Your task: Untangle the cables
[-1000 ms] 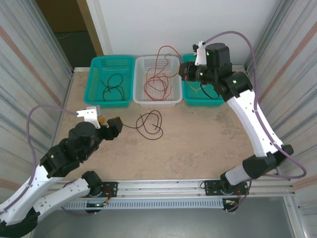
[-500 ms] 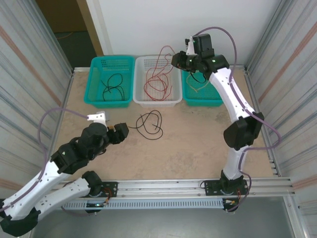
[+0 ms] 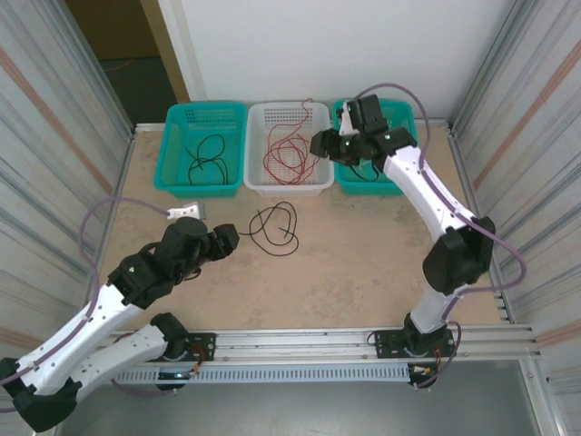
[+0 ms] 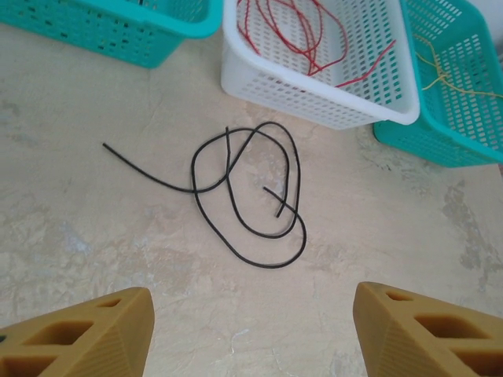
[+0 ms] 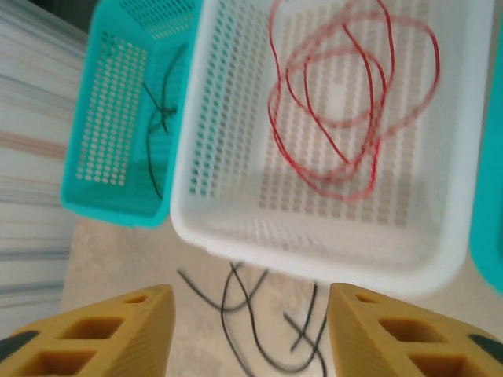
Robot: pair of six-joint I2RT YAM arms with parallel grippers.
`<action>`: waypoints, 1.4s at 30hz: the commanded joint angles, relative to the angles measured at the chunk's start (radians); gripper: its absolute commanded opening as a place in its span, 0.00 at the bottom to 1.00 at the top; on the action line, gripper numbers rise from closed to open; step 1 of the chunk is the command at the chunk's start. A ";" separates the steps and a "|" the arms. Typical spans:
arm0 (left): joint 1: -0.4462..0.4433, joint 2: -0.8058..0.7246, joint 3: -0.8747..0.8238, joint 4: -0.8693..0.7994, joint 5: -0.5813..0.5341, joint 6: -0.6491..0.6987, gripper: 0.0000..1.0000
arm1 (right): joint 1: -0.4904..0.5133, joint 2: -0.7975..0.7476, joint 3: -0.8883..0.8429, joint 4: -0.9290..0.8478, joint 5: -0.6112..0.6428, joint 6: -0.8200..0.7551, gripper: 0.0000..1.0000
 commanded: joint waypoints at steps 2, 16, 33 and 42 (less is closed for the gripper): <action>0.041 0.033 -0.039 0.011 0.082 -0.059 0.65 | 0.123 -0.147 -0.197 0.061 0.064 -0.032 0.65; 0.113 -0.044 -0.087 -0.081 0.121 -0.145 0.53 | 0.423 0.110 -0.265 -0.007 0.338 -0.022 0.52; 0.196 -0.095 -0.106 -0.075 0.175 -0.143 0.51 | 0.472 0.365 -0.106 0.005 0.341 -0.079 0.37; 0.198 -0.102 -0.091 -0.106 0.183 -0.123 0.50 | 0.482 0.442 -0.087 0.002 0.315 -0.079 0.40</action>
